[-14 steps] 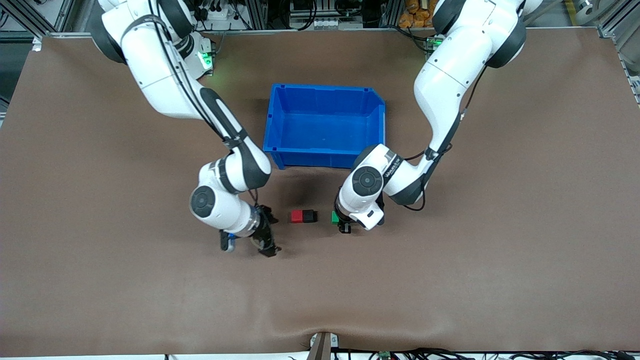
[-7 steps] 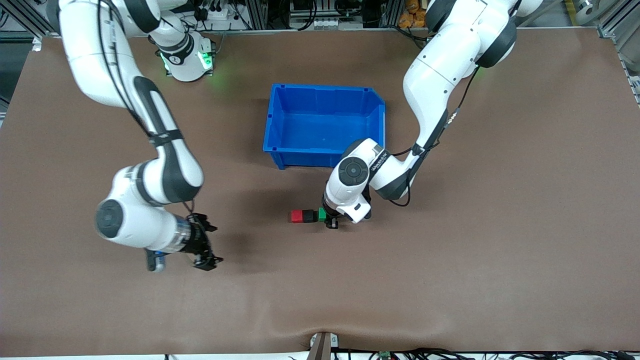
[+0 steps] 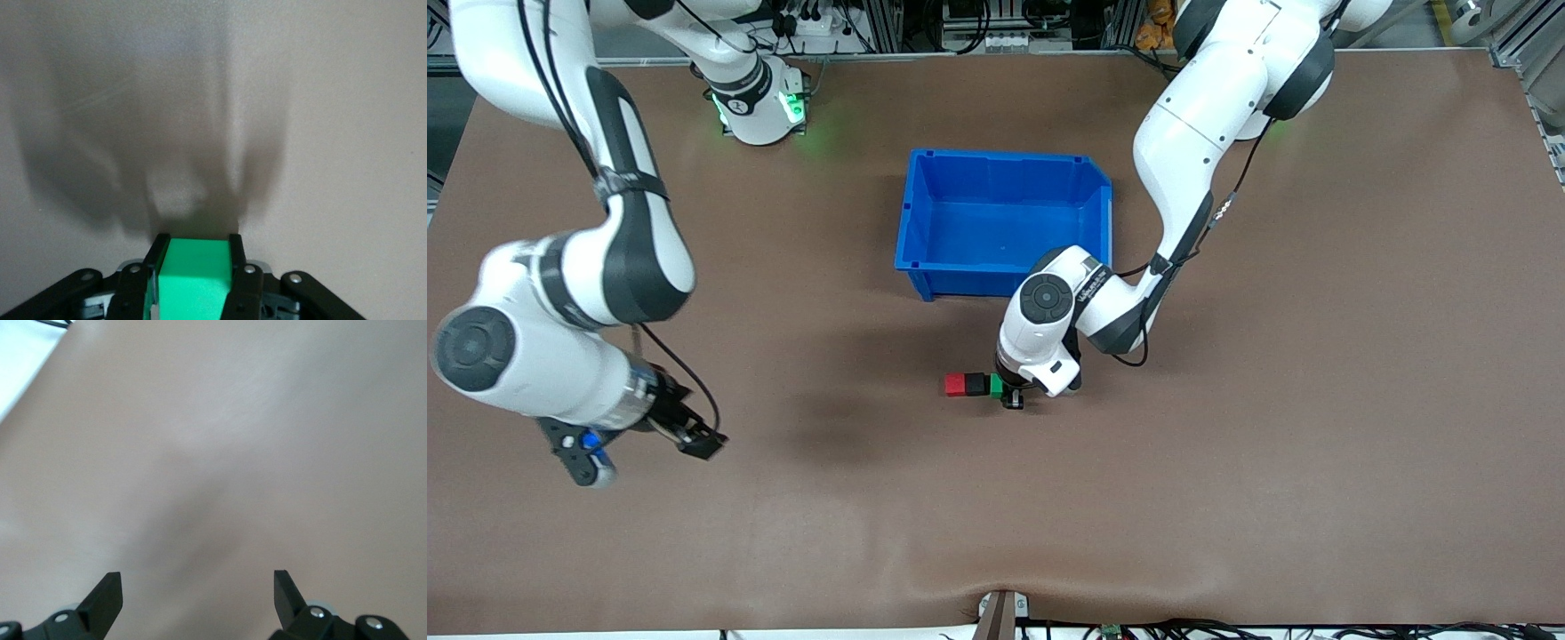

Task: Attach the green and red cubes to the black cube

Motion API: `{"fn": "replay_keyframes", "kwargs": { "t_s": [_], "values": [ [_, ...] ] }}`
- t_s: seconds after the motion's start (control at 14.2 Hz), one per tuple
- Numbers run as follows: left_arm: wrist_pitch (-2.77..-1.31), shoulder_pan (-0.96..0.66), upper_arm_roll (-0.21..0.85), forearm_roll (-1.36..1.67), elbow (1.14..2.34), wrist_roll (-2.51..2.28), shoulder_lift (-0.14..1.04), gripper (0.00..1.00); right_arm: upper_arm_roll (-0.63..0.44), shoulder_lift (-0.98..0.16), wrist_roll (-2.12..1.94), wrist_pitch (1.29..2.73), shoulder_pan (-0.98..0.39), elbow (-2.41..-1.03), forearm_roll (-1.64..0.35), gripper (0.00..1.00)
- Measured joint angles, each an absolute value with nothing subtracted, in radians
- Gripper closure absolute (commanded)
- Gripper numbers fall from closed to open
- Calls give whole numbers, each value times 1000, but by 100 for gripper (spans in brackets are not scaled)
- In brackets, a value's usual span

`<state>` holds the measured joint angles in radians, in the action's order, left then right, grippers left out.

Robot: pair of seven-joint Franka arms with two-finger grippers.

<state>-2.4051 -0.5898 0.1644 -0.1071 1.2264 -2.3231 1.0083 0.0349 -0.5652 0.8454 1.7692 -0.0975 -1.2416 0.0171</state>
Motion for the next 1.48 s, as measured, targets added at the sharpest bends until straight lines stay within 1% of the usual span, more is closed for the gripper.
{"fn": "replay_keyframes", "kwargs": {
  "t_s": [0.14, 0.21, 0.28, 0.35, 0.49, 0.78, 0.92, 1.06, 1.13, 1.27, 1.34, 1.48],
  "values": [
    [-2410, -595, 163, -107, 1224, -2323, 1010, 100, 34, -529, 650, 1686, -57, -1242, 27, 0],
    [-2411, -598, 162, -107, 1223, -2323, 1011, 92, 34, -513, 555, 1648, -29, -1242, 27, 0],
    [-2413, -599, 162, -107, 1223, -2323, 1011, 35, 34, -498, 457, 1611, -3, -1241, 27, 0],
    [-2415, -600, 161, -107, 1222, -2323, 1012, 0, 34, -482, 354, 1588, 17, -1241, 26, 0],
    [-2421, -602, 159, -109, 1221, -2310, 1013, 0, 35, -431, 154, 1561, 28, -1238, 26, 0],
    [-2430, -608, 144, -136, 1195, -2198, 1005, 0, 23, -286, -149, 1409, 24, -1237, 29, 0],
    [-2388, -607, 107, -159, 1175, -2191, 957, 0, -13, -211, -228, 1348, 21, -1238, 30, 0],
    [-2299, -594, 75, -169, 1171, -2116, 874, 0, -43, -156, -261, 1308, 21, -1249, 30, 0],
    [-2254, -580, 73, -169, 1172, -2048, 831, 0, -54, -136, -276, 1304, 21, -1271, 30, 0],
    [-2166, -554, 73, -169, 1190, -1883, 760, 0, -60, -102, -292, 1343, 21, -1349, 30, 0],
    [-2144, -535, 75, -167, 1211, -1801, 729, 0, -59, -85, -294, 1369, 18, -1393, 30, 0],
    [-2134, -466, 95, -157, 1291, -1656, 652, 0, -58, -42, -294, 1435, 15, -1483, 30, 0]
  ]
}}
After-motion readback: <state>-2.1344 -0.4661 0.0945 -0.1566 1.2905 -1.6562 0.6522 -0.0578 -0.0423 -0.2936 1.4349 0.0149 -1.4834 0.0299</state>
